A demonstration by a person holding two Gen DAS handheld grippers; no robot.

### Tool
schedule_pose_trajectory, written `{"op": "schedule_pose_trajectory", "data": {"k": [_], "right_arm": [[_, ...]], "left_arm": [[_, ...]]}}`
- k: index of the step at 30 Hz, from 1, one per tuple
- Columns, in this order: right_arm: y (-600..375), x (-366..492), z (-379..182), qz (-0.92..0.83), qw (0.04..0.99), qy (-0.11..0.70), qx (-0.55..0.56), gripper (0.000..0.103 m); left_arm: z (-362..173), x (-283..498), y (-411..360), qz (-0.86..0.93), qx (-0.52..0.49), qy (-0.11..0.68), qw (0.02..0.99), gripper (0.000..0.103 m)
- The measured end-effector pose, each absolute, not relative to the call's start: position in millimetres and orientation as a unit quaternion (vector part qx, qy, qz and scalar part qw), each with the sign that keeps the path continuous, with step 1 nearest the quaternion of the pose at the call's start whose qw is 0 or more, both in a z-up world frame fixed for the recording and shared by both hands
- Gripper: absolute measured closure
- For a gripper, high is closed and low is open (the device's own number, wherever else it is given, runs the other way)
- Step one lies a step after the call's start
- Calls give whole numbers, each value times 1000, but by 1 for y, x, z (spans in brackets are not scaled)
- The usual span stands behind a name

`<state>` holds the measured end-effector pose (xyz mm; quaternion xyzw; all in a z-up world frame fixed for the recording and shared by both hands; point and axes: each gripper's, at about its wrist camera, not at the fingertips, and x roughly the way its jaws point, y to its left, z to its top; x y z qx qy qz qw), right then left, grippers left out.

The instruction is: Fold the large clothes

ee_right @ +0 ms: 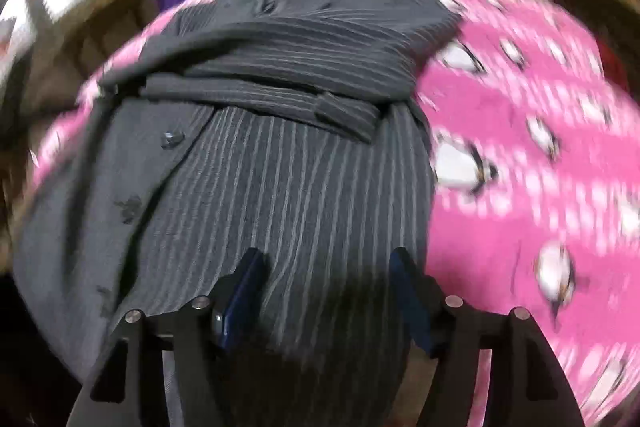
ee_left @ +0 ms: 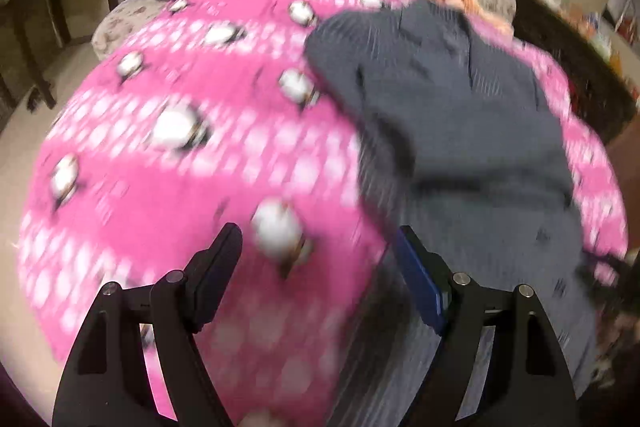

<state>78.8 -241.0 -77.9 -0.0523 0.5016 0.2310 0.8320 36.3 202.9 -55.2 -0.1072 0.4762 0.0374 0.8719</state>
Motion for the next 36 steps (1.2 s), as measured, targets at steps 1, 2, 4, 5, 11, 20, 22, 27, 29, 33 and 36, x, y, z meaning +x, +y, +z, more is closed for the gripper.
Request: {"op": "schedule_pose_trajectory", "data": {"k": [1, 2, 4, 5, 11, 20, 22, 27, 29, 33, 36], "right_arm": [[-245, 76, -74, 225, 836, 499, -38, 40], [-251, 70, -67, 218, 845, 487, -26, 40], [-260, 58, -52, 208, 860, 465, -12, 40], [-265, 54, -47, 209, 864, 459, -6, 40], [-291, 10, -28, 225, 866, 446, -10, 40], [-327, -33, -59, 222, 849, 476, 59, 40], [-325, -38, -66, 235, 843, 481, 63, 40], [-323, -34, -87, 254, 827, 494, 90, 40], [-319, -33, -89, 294, 812, 494, 105, 44], [-324, -29, -101, 350, 782, 490, 160, 60], [-334, -27, -108, 357, 772, 486, 202, 68]], "left_arm": [[-58, 26, 201, 37, -103, 482, 869, 25], [-62, 15, 199, 33, -104, 489, 866, 25], [-68, -3, 194, 16, -101, 501, 860, 25], [-70, -12, 189, 6, -93, 506, 858, 25], [-81, -50, 162, -43, -24, 517, 855, 24], [-87, -52, 152, -28, -12, 508, 861, 15], [-89, -50, 151, -28, -7, 509, 860, 10], [-92, -49, 146, -19, 3, 505, 863, 4], [-92, -49, 147, -18, 2, 504, 863, 4], [-89, -51, 148, -41, -14, 511, 859, 4], [-86, -56, 142, -64, -7, 518, 853, 4]]}}
